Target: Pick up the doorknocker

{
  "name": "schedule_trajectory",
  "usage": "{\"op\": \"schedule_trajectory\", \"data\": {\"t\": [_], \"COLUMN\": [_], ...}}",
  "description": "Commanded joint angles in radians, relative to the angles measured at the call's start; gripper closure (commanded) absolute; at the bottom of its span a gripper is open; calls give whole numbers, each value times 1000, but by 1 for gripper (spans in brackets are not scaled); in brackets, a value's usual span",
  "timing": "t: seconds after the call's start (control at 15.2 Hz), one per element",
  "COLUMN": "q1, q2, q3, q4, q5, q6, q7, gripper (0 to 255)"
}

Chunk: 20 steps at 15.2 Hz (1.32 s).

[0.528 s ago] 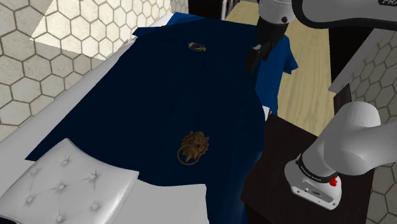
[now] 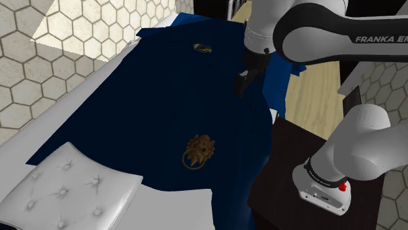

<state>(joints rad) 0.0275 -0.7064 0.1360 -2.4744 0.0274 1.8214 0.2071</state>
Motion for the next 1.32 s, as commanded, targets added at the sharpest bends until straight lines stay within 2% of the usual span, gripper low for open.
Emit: {"op": "schedule_trajectory", "data": {"t": [0.0,0.4,0.73,0.99,1.25], "q1": [7,28,33,30,30], "q2": [44,190,350,498,661], "q3": [31,129,213,275,322], "q4": [-16,-45,-31,6,65], "q5": [16,52,53,19,-55], "q6": [57,219,352,450,532], "q7": [39,162,273,377,500], "gripper": [0,0,0,0,0]}}
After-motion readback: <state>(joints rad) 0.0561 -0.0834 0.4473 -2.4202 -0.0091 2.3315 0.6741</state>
